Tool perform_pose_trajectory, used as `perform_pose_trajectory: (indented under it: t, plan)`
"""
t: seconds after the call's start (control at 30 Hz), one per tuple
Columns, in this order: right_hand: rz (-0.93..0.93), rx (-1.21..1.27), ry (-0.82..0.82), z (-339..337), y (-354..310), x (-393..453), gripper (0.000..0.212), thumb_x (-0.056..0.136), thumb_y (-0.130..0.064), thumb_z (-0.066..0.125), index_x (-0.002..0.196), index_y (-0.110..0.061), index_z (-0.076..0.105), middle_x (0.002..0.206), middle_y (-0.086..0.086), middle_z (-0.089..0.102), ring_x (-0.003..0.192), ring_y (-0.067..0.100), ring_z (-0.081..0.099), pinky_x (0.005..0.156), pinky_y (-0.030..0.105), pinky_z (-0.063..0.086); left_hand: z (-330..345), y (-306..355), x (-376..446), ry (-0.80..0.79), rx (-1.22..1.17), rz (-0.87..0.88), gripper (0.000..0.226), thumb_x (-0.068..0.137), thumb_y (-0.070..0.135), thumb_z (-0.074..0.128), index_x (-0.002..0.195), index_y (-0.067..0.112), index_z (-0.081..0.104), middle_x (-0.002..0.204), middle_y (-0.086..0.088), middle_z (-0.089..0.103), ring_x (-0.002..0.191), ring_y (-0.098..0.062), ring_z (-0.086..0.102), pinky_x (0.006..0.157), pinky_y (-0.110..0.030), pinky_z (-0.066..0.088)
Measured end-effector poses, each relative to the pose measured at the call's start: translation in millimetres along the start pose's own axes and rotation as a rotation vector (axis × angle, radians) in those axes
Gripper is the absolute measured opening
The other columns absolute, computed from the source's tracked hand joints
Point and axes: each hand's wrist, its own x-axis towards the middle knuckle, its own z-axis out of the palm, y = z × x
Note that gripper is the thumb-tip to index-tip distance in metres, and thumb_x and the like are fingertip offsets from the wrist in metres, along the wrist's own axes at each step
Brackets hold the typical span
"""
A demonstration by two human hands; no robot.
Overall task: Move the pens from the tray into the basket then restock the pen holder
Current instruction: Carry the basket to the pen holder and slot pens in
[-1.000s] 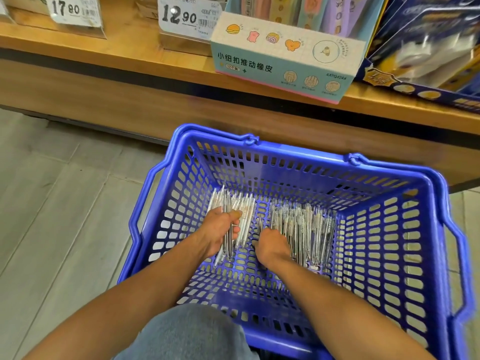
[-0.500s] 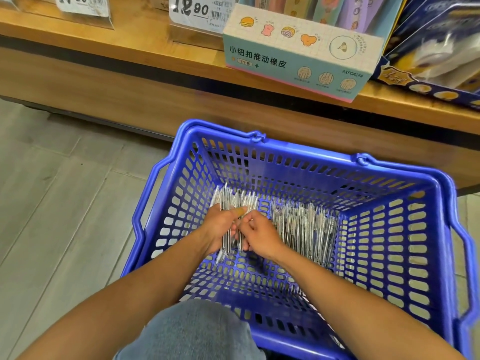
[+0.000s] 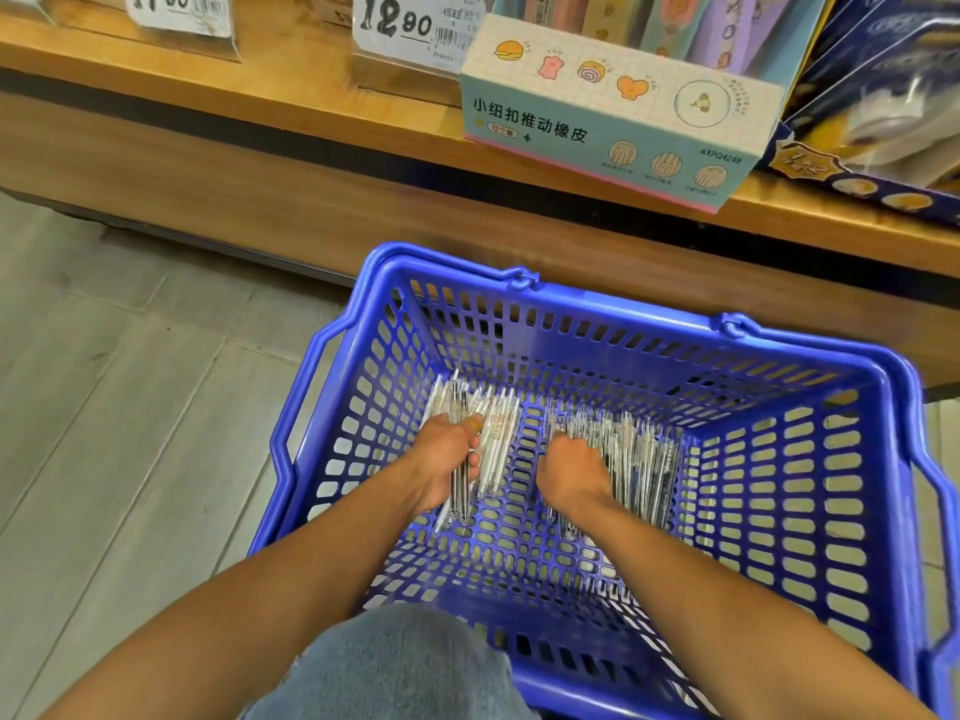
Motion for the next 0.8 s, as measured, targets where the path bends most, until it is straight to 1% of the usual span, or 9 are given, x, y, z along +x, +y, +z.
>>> perform_pose_trajectory:
  t: [0.1, 0.2, 0.33, 0.47, 0.53, 0.63, 0.7, 0.73, 0.8]
  plan:
    - [0.005, -0.132, -0.005, 7, -2, 3, 0.015, 0.091, -0.004, 0.055, 0.104, -0.004, 0.063, 0.065, 0.001, 0.051, 0.059, 0.019, 0.055, 0.047, 0.025, 0.042, 0, -2, 1, -0.006, 0.006, 0.011, 0.058, 0.101, 0.015, 0.055, 0.151, 0.005, 0.028, 0.073, -0.001, 0.049, 0.053, -0.009, 0.044, 0.044, -0.023, 0.043]
    - [0.025, -0.205, -0.053, 11, -7, 2, 0.017, 0.091, -0.004, 0.056, 0.106, -0.005, 0.064, 0.084, 0.007, 0.069, 0.076, 0.022, 0.067, 0.055, 0.029, 0.046, -1, -3, 3, 0.0, 0.023, 0.017, 0.061, 0.101, 0.018, 0.057, 0.152, 0.005, 0.026, 0.074, -0.001, 0.049, 0.053, -0.009, 0.044, 0.046, -0.023, 0.043]
    - [0.07, -0.123, -0.105, 15, -9, 1, 0.014, 0.094, -0.007, 0.052, 0.1, -0.003, 0.063, 0.083, 0.008, 0.068, 0.063, 0.019, 0.061, 0.054, 0.027, 0.051, -1, -4, 1, 0.001, 0.026, 0.019, 0.06, 0.1, 0.019, 0.058, 0.151, 0.006, 0.028, 0.073, -0.001, 0.05, 0.053, -0.009, 0.044, 0.046, -0.022, 0.043]
    - [0.112, 0.172, -0.08, 8, -11, 1, 0.028, 0.098, -0.023, 0.05, 0.074, -0.009, 0.055, 0.064, 0.001, 0.058, 0.049, 0.009, 0.055, 0.035, 0.017, 0.039, -1, -5, 4, -0.009, 0.018, 0.019, 0.061, 0.098, 0.019, 0.061, 0.149, 0.005, 0.03, 0.074, -0.001, 0.051, 0.054, -0.009, 0.045, 0.046, -0.023, 0.044]
    - [0.062, 0.355, -0.121, 2, -13, -3, 0.034, 0.1, -0.025, 0.048, 0.068, -0.012, 0.049, 0.061, 0.0, 0.055, 0.045, 0.011, 0.055, 0.037, 0.018, 0.043, -1, -6, 5, -0.011, 0.02, 0.026, 0.063, 0.097, 0.022, 0.063, 0.148, 0.004, 0.033, 0.076, -0.001, 0.052, 0.056, -0.01, 0.046, 0.048, -0.023, 0.045]
    - [-0.072, 0.663, -0.247, -8, -18, -19, 0.021, 0.102, -0.024, 0.044, 0.087, -0.013, 0.052, 0.069, 0.007, 0.065, 0.05, 0.01, 0.064, 0.056, 0.023, 0.05, -1, -7, 6, 0.002, 0.06, 0.061, 0.054, 0.091, 0.03, 0.07, 0.131, 0.002, 0.049, 0.077, 0.0, 0.05, 0.058, -0.01, 0.044, 0.064, -0.028, 0.054]
    - [-0.143, 0.849, -0.325, -11, -22, -28, 0.012, 0.101, -0.023, 0.047, 0.095, -0.013, 0.05, 0.074, 0.016, 0.07, 0.053, 0.018, 0.064, 0.054, 0.029, 0.051, -1, -5, 4, -0.014, 0.085, 0.074, 0.05, 0.083, 0.039, 0.077, 0.113, 0.005, 0.055, 0.075, -0.001, 0.049, 0.054, -0.009, 0.043, 0.069, -0.031, 0.055]
    - [-0.186, 0.883, -0.363, -11, -24, -32, 0.011, 0.1, -0.023, 0.048, 0.095, -0.013, 0.049, 0.07, 0.016, 0.069, 0.053, 0.021, 0.064, 0.053, 0.03, 0.051, -1, -4, 3, -0.02, 0.082, 0.083, 0.055, 0.078, 0.042, 0.079, 0.111, 0.006, 0.055, 0.077, -0.005, 0.053, 0.052, -0.009, 0.044, 0.063, -0.028, 0.053]
    - [-0.272, 0.884, -0.444, -11, -27, -41, 0.012, 0.099, -0.024, 0.051, 0.093, -0.014, 0.049, 0.059, 0.009, 0.066, 0.051, 0.02, 0.062, 0.051, 0.028, 0.05, -1, -2, 0, -0.004, 0.076, 0.096, 0.073, 0.075, 0.042, 0.081, 0.128, 0.003, 0.048, 0.101, -0.017, 0.063, 0.055, -0.009, 0.047, 0.06, -0.028, 0.048]
